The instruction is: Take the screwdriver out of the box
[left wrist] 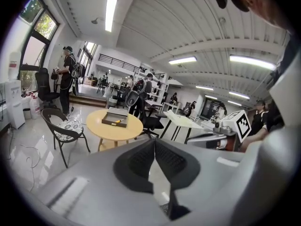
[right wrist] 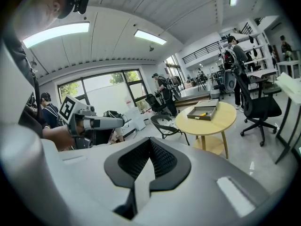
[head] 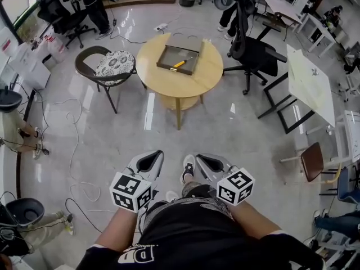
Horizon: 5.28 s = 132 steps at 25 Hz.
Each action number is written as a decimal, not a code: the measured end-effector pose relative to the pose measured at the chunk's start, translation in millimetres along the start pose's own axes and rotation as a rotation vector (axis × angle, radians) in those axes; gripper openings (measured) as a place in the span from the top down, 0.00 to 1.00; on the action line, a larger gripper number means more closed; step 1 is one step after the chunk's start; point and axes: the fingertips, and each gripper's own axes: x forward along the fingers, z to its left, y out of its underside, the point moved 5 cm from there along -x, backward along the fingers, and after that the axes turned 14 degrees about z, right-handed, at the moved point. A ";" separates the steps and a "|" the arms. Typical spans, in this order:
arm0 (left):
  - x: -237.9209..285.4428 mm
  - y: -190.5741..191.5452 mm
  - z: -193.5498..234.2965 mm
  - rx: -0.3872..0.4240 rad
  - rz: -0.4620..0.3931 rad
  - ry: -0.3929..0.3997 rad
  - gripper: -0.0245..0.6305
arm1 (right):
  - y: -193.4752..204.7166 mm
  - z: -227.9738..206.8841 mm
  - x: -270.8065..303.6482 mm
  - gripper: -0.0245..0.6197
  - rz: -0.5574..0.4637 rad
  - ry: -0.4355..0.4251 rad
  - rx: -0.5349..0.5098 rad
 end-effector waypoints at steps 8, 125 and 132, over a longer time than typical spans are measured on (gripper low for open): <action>41.9 -29.1 29.2 0.005 0.025 -0.006 0.87 | -30.3 -42.8 32.5 0.96 0.013 -0.001 -0.019; 446.7 -311.1 300.6 0.337 0.420 -0.048 0.74 | -302.9 -410.0 256.0 0.96 0.055 0.097 0.136; 490.3 -284.8 302.4 0.391 0.557 -0.069 0.73 | -289.4 -424.1 251.1 0.96 0.068 0.083 0.170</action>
